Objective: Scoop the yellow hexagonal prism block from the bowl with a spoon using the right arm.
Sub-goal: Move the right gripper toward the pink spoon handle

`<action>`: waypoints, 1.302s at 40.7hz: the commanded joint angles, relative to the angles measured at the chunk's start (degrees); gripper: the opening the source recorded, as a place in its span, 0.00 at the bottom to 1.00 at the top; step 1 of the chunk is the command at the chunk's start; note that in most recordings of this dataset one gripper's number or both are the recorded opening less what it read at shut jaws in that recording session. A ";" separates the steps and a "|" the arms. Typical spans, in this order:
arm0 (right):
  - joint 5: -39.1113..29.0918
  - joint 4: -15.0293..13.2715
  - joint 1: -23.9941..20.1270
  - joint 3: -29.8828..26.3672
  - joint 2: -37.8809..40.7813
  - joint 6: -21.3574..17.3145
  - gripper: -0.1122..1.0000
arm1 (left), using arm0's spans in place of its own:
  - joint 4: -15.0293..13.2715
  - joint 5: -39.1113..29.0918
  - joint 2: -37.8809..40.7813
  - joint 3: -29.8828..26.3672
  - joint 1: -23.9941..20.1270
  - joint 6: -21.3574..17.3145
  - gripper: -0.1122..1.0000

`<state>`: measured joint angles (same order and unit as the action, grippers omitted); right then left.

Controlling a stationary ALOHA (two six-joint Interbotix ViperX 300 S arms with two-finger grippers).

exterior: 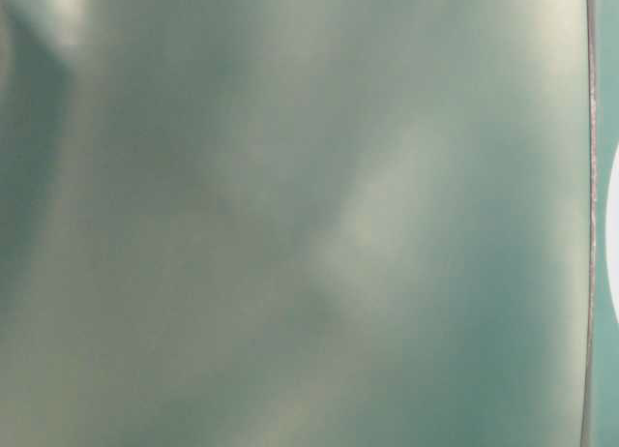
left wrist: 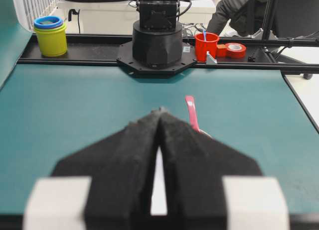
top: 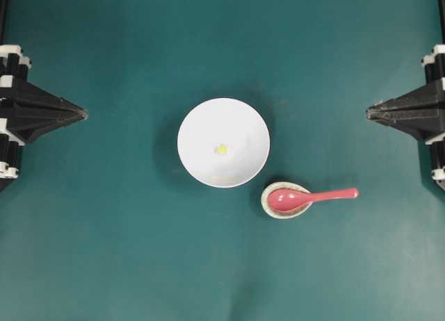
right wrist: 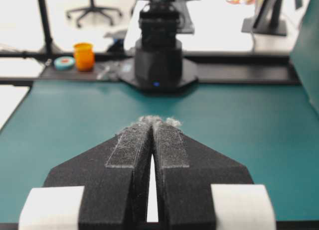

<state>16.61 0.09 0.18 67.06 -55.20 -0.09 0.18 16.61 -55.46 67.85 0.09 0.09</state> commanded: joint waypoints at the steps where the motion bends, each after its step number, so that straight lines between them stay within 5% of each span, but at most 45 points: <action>1: -0.09 0.09 0.35 -1.05 0.62 -0.09 0.09 | 0.35 -3.16 0.00 -1.76 -0.62 0.00 0.09; 34: -4.57 1.49 0.35 -2.55 1.05 -3.60 0.10 | 0.35 -5.54 -0.97 -2.02 -2.02 0.62 0.10; 47: -5.71 1.49 0.35 -1.76 4.13 -6.24 0.48 | 0.35 -6.68 -0.97 -2.02 -2.02 0.62 0.10; 53: -5.36 1.49 0.35 -1.23 7.56 -7.73 0.53 | 0.35 -7.38 -1.23 -2.11 -2.02 0.62 0.10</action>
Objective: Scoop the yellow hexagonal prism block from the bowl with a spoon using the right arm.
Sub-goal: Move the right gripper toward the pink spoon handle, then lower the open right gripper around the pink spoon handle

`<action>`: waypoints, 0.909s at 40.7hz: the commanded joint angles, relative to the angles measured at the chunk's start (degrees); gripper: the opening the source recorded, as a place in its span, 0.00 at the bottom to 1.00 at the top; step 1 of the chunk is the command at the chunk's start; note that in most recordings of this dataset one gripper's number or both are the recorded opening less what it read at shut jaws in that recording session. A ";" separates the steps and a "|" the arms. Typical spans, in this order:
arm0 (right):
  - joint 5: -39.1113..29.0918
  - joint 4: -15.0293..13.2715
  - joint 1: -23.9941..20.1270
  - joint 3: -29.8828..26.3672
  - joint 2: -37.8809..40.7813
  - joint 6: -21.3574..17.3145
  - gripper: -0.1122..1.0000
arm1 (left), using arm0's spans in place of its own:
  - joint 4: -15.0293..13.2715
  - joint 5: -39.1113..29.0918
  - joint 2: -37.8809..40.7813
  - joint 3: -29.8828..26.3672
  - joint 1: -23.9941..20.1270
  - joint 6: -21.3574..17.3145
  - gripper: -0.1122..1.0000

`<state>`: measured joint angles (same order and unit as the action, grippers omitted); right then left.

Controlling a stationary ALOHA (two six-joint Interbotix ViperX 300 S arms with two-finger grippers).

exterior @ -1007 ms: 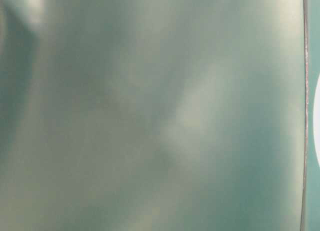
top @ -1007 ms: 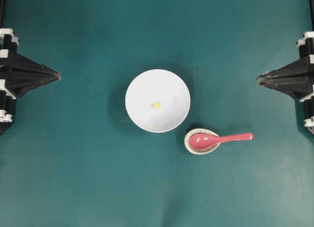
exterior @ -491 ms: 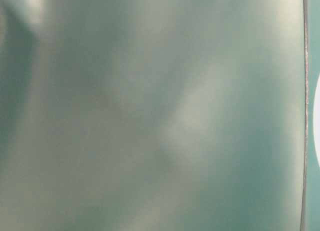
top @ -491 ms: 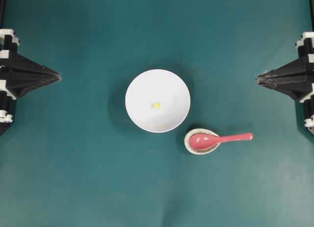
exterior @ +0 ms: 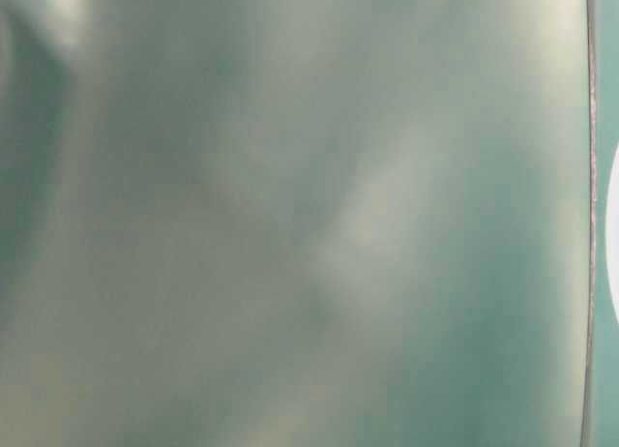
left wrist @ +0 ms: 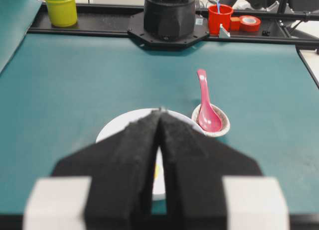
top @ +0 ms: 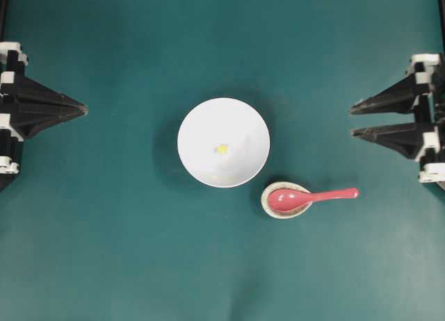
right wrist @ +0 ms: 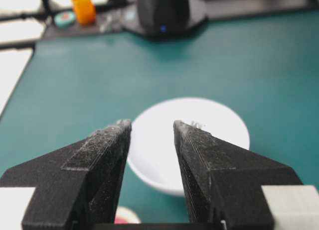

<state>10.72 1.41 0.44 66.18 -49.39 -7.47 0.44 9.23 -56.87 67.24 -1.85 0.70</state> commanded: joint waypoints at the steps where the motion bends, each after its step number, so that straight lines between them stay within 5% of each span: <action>1: 0.53 0.18 0.00 -0.35 2.37 -0.62 0.53 | 0.09 -0.09 0.18 -1.41 -0.09 0.00 0.10; 22: 7.91 0.26 -4.57 -0.70 20.92 -2.99 0.53 | 0.09 -0.44 0.18 -1.41 -0.09 0.00 0.10; 37: 13.27 2.99 -8.53 1.05 27.86 -2.99 0.53 | 0.09 -0.44 0.44 -1.41 -0.09 0.09 0.10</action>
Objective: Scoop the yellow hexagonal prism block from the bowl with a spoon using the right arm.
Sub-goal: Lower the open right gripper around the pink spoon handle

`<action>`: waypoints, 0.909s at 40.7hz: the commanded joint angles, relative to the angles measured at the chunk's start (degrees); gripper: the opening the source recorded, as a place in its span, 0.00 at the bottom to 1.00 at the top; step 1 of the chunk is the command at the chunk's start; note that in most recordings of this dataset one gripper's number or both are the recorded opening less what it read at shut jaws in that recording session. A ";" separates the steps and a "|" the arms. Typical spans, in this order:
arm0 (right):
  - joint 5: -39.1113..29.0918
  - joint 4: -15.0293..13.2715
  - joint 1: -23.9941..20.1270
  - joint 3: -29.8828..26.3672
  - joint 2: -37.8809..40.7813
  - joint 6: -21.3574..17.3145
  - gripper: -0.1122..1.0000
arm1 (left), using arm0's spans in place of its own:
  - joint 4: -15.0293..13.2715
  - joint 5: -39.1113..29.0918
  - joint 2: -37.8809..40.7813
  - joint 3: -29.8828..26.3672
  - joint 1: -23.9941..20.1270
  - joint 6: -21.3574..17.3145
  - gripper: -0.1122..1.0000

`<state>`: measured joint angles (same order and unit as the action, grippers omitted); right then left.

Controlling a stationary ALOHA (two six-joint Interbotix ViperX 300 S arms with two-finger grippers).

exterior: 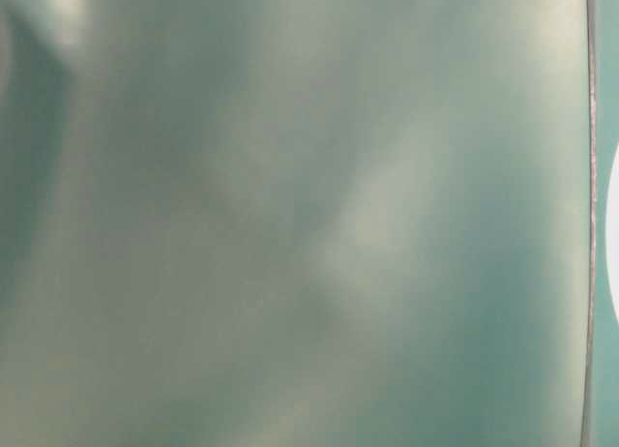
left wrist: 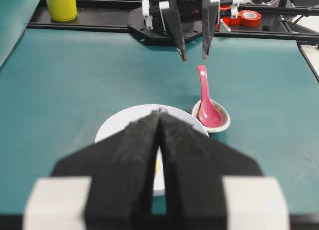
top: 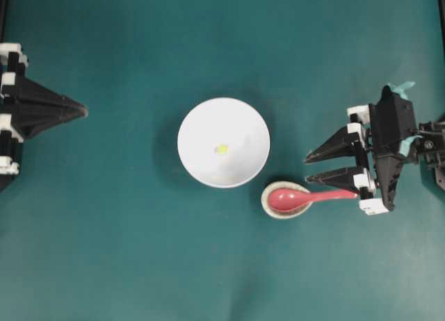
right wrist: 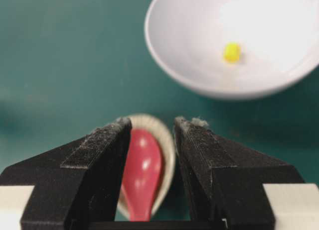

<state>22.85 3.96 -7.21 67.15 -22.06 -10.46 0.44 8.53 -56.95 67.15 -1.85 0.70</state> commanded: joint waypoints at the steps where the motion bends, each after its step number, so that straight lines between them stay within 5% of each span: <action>1: 1.58 0.62 -1.23 0.35 0.97 0.00 0.53 | 0.09 0.26 0.53 -1.23 -0.09 0.09 0.10; 37: 21.45 11.43 -9.49 6.15 17.14 0.00 0.53 | 0.09 -1.49 0.70 -1.23 -0.09 0.18 0.10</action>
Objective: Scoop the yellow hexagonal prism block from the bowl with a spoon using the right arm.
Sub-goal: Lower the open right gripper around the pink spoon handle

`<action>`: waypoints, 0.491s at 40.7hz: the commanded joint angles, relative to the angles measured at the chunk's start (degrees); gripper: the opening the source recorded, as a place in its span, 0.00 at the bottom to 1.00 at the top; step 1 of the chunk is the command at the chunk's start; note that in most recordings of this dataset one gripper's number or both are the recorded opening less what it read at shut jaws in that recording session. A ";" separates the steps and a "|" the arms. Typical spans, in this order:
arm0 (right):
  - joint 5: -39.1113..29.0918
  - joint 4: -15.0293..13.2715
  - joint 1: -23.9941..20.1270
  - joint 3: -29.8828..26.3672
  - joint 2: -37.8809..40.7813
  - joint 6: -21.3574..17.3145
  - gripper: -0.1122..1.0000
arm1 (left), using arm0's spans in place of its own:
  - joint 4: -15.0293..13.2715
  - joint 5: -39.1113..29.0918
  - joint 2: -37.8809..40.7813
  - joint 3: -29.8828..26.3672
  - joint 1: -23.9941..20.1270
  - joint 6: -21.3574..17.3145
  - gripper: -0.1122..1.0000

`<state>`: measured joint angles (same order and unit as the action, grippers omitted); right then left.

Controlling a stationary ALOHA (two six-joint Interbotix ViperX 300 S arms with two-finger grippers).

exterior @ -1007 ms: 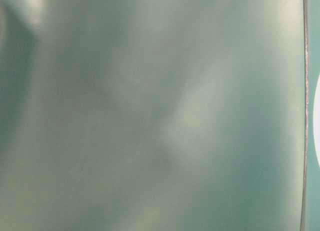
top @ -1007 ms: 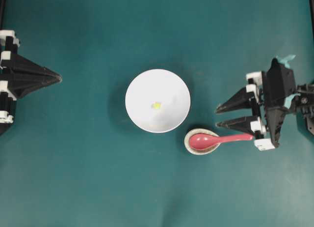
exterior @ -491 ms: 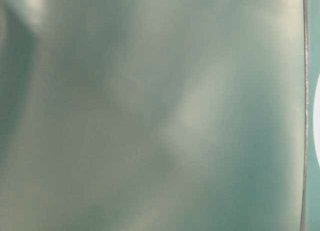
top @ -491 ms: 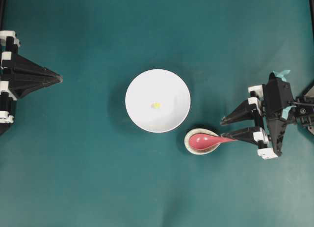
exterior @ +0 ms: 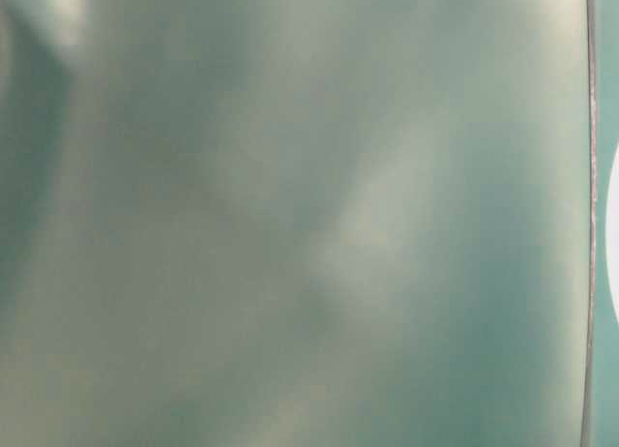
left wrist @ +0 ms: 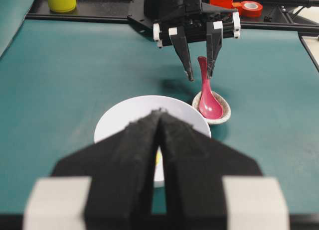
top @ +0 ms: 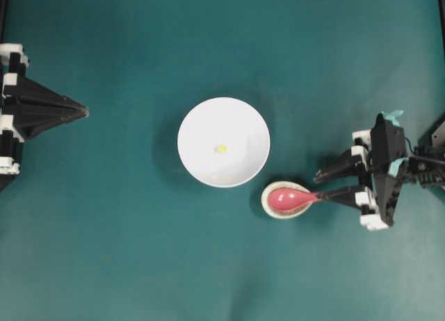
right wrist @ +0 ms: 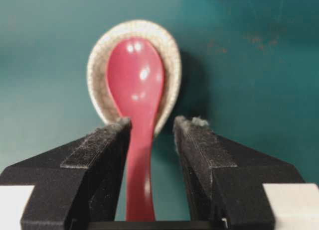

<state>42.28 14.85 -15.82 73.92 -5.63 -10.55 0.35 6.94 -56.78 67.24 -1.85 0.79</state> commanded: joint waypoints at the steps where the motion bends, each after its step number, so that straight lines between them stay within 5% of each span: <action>1: 2.64 0.79 -1.14 -0.53 1.14 0.09 0.53 | 0.18 0.09 0.53 -1.32 -0.09 0.09 0.10; 20: 4.04 0.97 -2.11 0.18 2.20 0.18 0.53 | 0.18 -0.35 0.53 -1.32 -0.09 0.79 0.10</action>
<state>45.70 15.82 -17.67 74.27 -3.16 -10.46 0.44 6.42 -56.78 67.15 -1.85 1.49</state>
